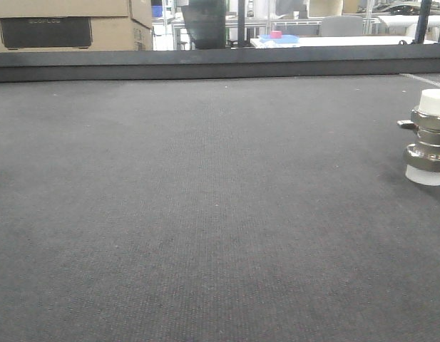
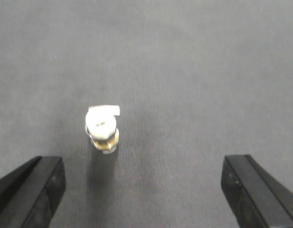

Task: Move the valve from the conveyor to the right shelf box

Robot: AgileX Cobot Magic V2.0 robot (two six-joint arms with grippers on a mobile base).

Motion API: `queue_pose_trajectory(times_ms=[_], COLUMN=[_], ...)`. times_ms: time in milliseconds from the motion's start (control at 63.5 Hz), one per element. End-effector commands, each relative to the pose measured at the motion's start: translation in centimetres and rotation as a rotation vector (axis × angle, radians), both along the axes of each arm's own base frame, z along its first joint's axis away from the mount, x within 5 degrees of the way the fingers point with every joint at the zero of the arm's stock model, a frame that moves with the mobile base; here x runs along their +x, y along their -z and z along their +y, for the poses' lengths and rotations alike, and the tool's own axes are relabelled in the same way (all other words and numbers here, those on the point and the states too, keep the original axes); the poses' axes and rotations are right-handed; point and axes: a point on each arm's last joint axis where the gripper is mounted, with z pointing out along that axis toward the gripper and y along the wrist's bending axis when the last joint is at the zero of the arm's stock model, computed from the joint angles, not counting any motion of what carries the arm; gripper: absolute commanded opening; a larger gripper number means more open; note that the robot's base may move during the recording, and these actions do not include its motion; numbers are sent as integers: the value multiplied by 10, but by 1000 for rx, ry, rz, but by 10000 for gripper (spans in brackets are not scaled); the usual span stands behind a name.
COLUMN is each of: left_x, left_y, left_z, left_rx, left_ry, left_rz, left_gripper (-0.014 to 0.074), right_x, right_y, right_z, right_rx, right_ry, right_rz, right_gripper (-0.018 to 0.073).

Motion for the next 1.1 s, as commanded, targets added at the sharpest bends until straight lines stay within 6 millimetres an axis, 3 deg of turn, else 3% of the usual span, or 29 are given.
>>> queue_pose_trajectory(times_ms=[0, 299, 520, 1008, 1087], left_x=[4, 6, 6, 4, 4], left_y=[0, 1, 1, 2, 2], left_z=[-2, -1, -1, -2, -1], left_rx=[-16, -16, -16, -17, -15], left_ry=[3, 3, 3, 4, 3], left_rz=[5, 12, 12, 37, 37], left_gripper=[561, 561, 561, 561, 561], right_x=[17, 67, 85, 87, 86], right_y=[17, 88, 117, 122, 122], right_z=[2, 8, 9, 8, 8], right_rx=[-13, -38, -64, -87, -83], right_ry=[5, 21, 24, 20, 21], right_rz=[74, 247, 277, 282, 292], right_gripper=[568, 568, 568, 568, 533])
